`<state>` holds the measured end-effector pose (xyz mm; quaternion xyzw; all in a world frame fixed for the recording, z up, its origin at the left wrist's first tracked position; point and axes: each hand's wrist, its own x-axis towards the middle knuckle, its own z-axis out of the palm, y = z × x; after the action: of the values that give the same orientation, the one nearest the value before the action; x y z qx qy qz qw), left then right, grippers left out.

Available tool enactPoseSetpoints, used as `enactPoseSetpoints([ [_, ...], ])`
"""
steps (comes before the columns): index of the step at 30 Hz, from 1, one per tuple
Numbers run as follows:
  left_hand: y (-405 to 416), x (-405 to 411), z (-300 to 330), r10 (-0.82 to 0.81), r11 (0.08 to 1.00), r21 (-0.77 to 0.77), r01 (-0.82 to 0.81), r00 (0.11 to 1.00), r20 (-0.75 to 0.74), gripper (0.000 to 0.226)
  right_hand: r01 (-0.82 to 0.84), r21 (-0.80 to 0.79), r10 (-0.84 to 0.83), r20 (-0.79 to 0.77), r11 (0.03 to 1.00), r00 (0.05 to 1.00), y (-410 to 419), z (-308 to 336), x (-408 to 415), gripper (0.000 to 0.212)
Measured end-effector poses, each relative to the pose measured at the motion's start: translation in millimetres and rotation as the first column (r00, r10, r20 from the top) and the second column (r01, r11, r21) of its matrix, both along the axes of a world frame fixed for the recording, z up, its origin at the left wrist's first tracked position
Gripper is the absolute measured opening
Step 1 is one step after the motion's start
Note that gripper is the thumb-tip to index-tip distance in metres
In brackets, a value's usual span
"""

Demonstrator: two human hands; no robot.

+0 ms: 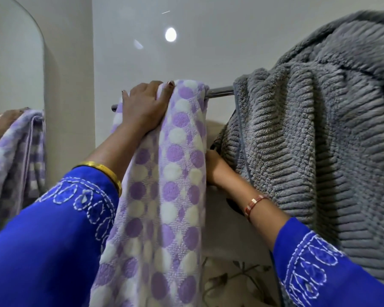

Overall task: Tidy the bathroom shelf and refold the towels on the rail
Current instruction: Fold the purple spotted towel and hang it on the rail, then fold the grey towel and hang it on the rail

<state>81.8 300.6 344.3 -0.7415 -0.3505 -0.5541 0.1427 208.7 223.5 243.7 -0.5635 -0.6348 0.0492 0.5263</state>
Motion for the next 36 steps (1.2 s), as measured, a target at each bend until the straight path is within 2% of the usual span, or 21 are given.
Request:
enactPoseSetpoints([
  [2, 2, 1, -7, 0.027, 0.999, 0.034, -0.027, 1.000, -0.001, 0.053, 0.072, 0.010, -0.073, 0.091, 0.997, 0.993, -3, 1, 1, 0.021],
  [5, -1, 0, -11, 0.029, 1.000, -0.013, -0.029, 1.000, 0.008, 0.051, 0.261, 0.001, -0.254, 0.233, 0.965, 0.939, -22, 14, 3, 0.010],
  [7, -11, 2, -12, -0.016, 0.999, -0.035, 0.018, 0.997, 0.070, 0.047, 0.304, 0.111, -0.323, 0.258, 0.946, 0.910, -39, 30, 7, 0.018],
  [9, -27, 9, -15, -0.121, 0.993, 0.005, 0.122, 0.979, 0.166, 0.039, 0.289, 0.240, -0.347, 0.252, 0.927, 0.903, -59, 48, 10, 0.023],
  [11, -52, 20, -17, -0.275, 0.961, 0.035, 0.274, 0.934, 0.228, 0.035, 0.301, 0.380, -0.416, 0.269, 0.875, 0.869, -77, 68, 13, 0.024],
  [13, -81, 38, -15, -0.409, 0.912, 0.060, 0.406, 0.885, 0.224, 0.035, 0.313, 0.533, -0.514, 0.282, 0.786, 0.810, -97, 88, 17, 0.025],
  [15, -108, 59, -9, -0.498, 0.867, 0.080, 0.492, 0.847, 0.185, 0.035, 0.336, 0.659, -0.627, 0.267, 0.673, 0.732, -116, 104, 23, 0.025],
  [18, -136, 89, -3, -0.601, 0.796, 0.020, 0.605, 0.785, 0.152, 0.036, 0.433, 0.736, -0.787, 0.216, 0.520, 0.577, -140, 120, 44, 0.025],
  [21, -152, 115, -4, -0.639, 0.754, -0.086, 0.652, 0.757, 0.136, 0.038, 0.619, 0.670, -0.910, 0.249, 0.410, 0.332, -161, 125, 70, 0.037],
  [22, -155, 124, -5, -0.633, 0.757, -0.097, 0.646, 0.762, 0.134, 0.038, 0.687, 0.618, -0.923, 0.275, 0.383, 0.268, -167, 124, 80, 0.047],
  [23, -157, 130, -6, -0.618, 0.770, -0.093, 0.631, 0.774, 0.136, 0.037, 0.736, 0.561, -0.922, 0.302, 0.378, 0.244, -171, 123, 89, 0.058],
  [25, -160, 139, -11, -0.594, 0.792, -0.033, 0.609, 0.782, 0.189, 0.036, 0.768, 0.481, -0.899, 0.331, 0.423, 0.288, -174, 119, 102, 0.072],
  [27, -161, 142, -16, -0.614, 0.765, 0.003, 0.644, 0.729, 0.302, 0.036, 0.755, 0.471, -0.884, 0.331, 0.457, 0.329, -173, 115, 108, 0.077],
  [29, -162, 144, -20, -0.627, 0.742, 0.042, 0.670, 0.669, 0.400, 0.035, 0.759, 0.470, -0.888, 0.321, 0.452, 0.330, -171, 115, 107, 0.081],
  [32, -164, 146, -29, -0.624, 0.744, 0.096, 0.661, 0.637, 0.452, 0.036, 0.786, 0.440, -0.899, 0.274, 0.434, 0.343, -170, 118, 102, 0.089],
  [36, -164, 148, -39, -0.601, 0.702, 0.056, 0.710, 0.549, 0.582, 0.045, 0.784, 0.415, -0.887, 0.226, 0.461, 0.402, -173, 119, 103, 0.086],
])
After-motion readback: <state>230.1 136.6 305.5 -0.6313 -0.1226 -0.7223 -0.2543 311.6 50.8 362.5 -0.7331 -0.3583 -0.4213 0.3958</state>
